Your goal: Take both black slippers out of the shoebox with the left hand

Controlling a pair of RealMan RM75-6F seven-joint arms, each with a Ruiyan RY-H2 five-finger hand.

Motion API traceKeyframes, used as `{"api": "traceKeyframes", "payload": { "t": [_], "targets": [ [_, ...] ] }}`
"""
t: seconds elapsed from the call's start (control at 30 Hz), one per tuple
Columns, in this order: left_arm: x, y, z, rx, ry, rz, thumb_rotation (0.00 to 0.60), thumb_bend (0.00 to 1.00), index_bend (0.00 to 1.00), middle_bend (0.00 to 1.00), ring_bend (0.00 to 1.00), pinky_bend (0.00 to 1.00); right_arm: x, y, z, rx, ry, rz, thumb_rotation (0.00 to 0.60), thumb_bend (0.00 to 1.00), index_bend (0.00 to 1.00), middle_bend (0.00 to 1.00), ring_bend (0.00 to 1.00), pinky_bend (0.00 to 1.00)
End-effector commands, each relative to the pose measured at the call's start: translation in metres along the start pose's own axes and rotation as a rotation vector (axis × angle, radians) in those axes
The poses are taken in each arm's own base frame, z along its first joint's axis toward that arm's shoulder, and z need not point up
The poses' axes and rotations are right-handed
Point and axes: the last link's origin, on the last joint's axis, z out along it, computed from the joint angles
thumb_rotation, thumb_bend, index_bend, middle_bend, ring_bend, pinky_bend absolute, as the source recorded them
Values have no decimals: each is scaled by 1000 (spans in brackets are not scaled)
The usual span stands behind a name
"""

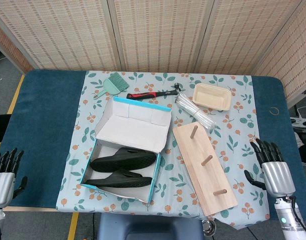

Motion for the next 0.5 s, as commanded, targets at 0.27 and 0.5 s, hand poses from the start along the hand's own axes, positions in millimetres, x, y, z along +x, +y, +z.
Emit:
{"api": "traceKeyframes", "payload": {
  "t": [0.27,0.5],
  "targets": [
    [-10,27,-1,-112,-71,-127,600,415,0,0,0,101,4,-3,-6,28,-6,22,430,269,0,0,0,0],
    [10,79,28,-328,-144,-347,600,422,0,3,0,162,13,2,-9,28,15,53,433,269,0,0,0,0]
  ]
}}
